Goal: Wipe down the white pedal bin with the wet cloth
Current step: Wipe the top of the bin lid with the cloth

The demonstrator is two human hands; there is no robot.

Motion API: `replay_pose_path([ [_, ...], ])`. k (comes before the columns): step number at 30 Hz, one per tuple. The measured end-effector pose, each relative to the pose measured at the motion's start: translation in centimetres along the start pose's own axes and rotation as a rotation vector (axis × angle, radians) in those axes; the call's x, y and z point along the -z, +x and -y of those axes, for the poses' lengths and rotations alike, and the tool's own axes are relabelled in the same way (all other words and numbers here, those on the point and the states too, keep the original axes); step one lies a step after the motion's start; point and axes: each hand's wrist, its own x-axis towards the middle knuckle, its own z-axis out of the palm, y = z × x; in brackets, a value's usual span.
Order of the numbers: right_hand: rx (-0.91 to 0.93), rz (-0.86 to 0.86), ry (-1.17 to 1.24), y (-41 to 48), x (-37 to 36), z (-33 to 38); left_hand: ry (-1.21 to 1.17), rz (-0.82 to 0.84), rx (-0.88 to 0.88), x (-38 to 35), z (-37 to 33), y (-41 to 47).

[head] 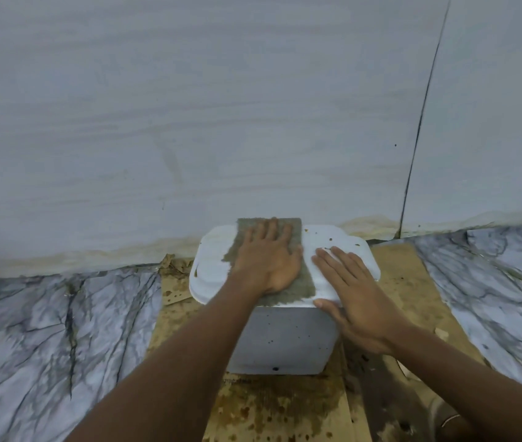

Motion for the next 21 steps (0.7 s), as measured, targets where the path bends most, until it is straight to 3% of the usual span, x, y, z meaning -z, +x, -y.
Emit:
replay_pose_path([
  [6, 0.008, 0.023, -0.022, 0.0, 0.0, 0.0, -0.015, -0.047, -0.149, -0.4, 2.3, -5.6],
  [11, 0.000, 0.019, -0.018, -0.1, 0.1, 0.3, -0.077, -0.037, 0.095, 1.4, 7.5, -4.1],
  [14, -0.007, 0.018, -0.037, 0.2, 0.0, 0.3, -0.017, -0.024, 0.155, 1.0, 5.7, -1.0],
  [18, 0.004, 0.008, -0.035, -0.1, -0.1, -0.1, 0.003, -0.017, -0.013, -0.2, 0.3, -1.6],
  [21, 0.010, 0.007, -0.038, -0.3, -0.1, 0.1, 0.001, -0.041, -0.155, -0.9, 1.0, -5.1],
])
